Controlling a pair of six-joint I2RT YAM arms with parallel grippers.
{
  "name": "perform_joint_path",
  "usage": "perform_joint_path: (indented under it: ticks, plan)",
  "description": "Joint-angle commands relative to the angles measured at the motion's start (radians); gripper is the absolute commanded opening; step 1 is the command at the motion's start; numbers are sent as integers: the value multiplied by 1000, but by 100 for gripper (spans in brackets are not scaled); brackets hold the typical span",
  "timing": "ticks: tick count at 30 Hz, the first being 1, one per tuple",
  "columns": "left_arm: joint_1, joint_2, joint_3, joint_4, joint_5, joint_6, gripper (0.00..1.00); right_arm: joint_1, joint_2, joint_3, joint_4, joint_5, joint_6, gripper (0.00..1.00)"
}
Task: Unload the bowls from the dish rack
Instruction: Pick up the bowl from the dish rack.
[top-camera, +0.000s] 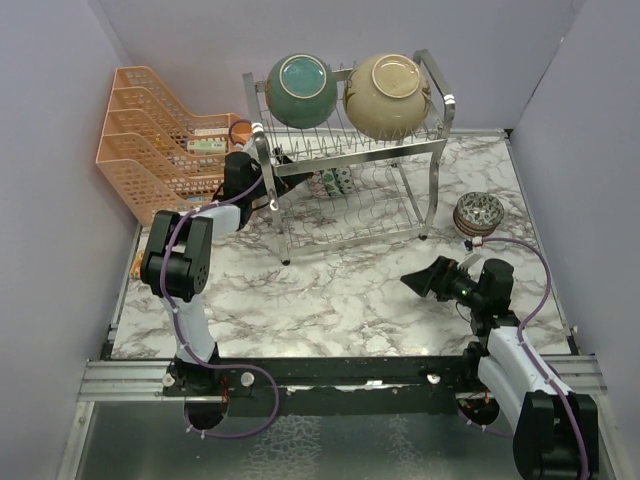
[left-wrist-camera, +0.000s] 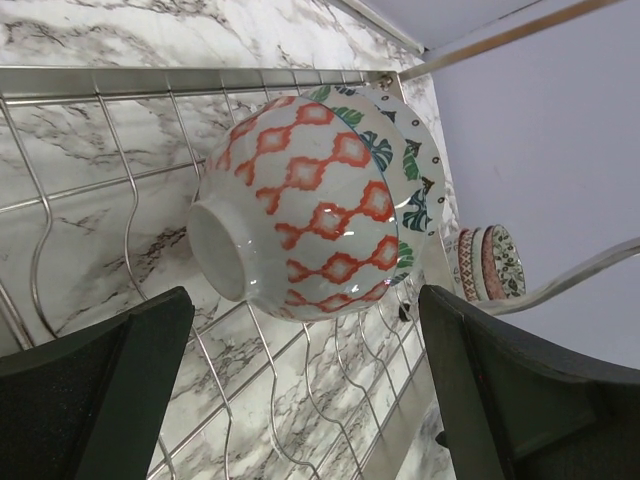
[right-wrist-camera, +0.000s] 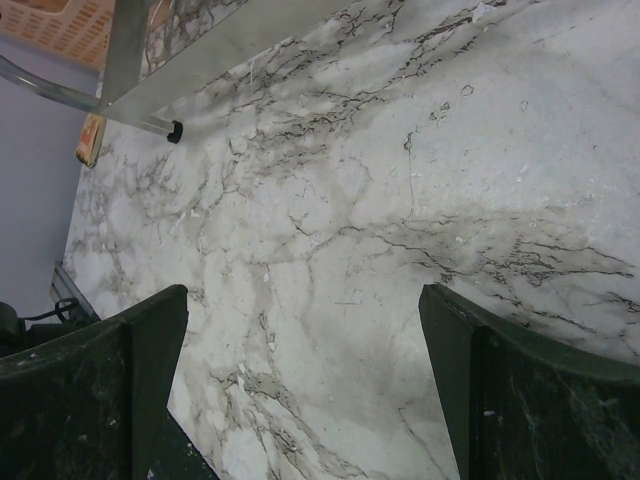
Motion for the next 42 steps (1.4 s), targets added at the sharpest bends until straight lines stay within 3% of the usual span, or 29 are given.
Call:
perform_joint_path:
  ticks: [1,21,42]
  plan:
    - [-23,28,15,61,-18,-20,99,5,-4,-15,30,-25,2,98]
    - [-30,83,49,112,-50,-74,99,6,-7,-17,31,-27,2,98]
    - [-51,113,126,45,-69,-65,98,5,-6,-17,35,-29,2,98]
